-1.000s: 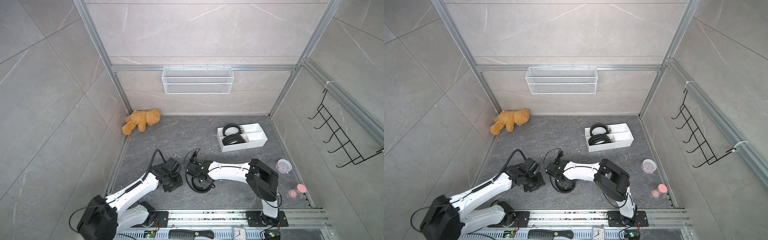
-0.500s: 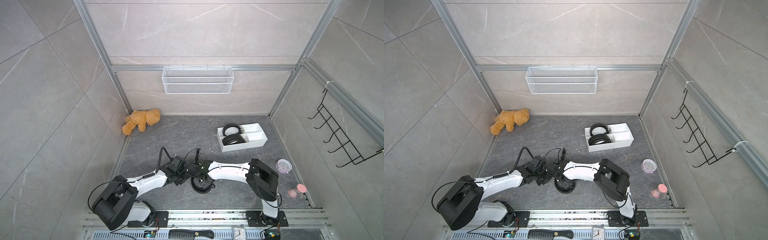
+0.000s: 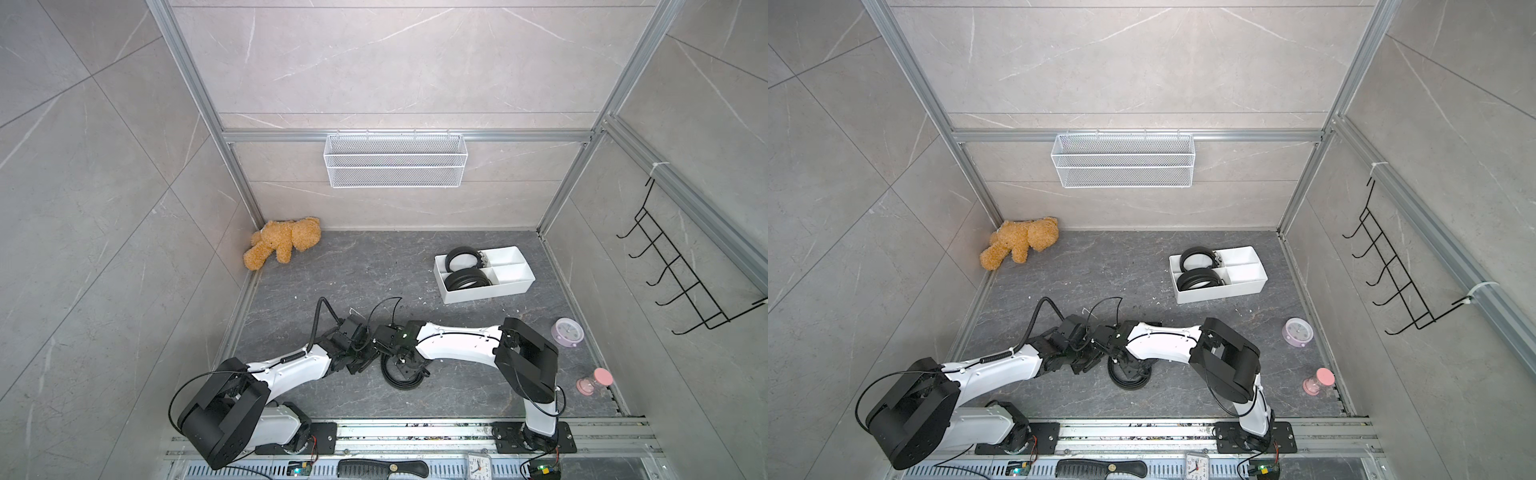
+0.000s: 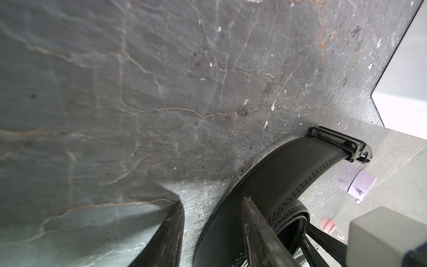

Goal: Place the belts into the storage roll
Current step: Roll the belt at the center of the board.

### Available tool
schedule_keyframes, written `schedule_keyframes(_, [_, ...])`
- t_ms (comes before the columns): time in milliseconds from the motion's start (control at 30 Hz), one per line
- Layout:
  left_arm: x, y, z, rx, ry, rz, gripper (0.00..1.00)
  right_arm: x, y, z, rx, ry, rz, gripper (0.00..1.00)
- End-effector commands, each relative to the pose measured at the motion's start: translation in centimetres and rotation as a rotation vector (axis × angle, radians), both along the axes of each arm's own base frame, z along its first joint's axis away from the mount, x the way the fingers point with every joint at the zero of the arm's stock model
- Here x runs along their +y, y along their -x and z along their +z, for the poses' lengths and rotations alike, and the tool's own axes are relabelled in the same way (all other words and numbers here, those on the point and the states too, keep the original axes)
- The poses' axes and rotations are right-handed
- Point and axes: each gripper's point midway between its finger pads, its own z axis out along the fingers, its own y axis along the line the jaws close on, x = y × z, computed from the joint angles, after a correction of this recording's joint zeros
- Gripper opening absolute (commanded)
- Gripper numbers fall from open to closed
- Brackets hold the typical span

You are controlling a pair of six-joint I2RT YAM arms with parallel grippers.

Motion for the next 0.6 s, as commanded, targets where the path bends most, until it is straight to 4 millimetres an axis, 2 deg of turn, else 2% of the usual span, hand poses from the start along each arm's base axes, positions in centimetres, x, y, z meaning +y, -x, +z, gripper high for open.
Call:
schedule_keyframes(0, [0.7,1.3,-1.0,0.047,-0.050,-0.038,0.46,-0.4,0.3,1.4,0.018,-0.029,-0.029,0.47])
schedule_keyframes(133, [0.7,1.1,-0.4,0.022,-0.055,-0.050,0.51,-0.6,0.2,2.4,0.013,-0.051,-0.038,0.53])
schedule_keyframes(267, [0.9,1.0,0.7,-0.010,-0.090,-0.108,0.64,-0.7,0.1,3.5,0.023,-0.106,-0.054,0.57])
schedule_keyframes(400, [1.4,1.0,1.8,-0.058,-0.162,-0.223,0.70,-1.1,0.0,4.7,0.038,-0.154,-0.076,0.59])
schedule_keyframes(567, [0.7,1.6,3.1,-0.096,-0.199,-0.430,0.79,-2.0,-0.2,6.4,0.056,-0.206,-0.104,0.62])
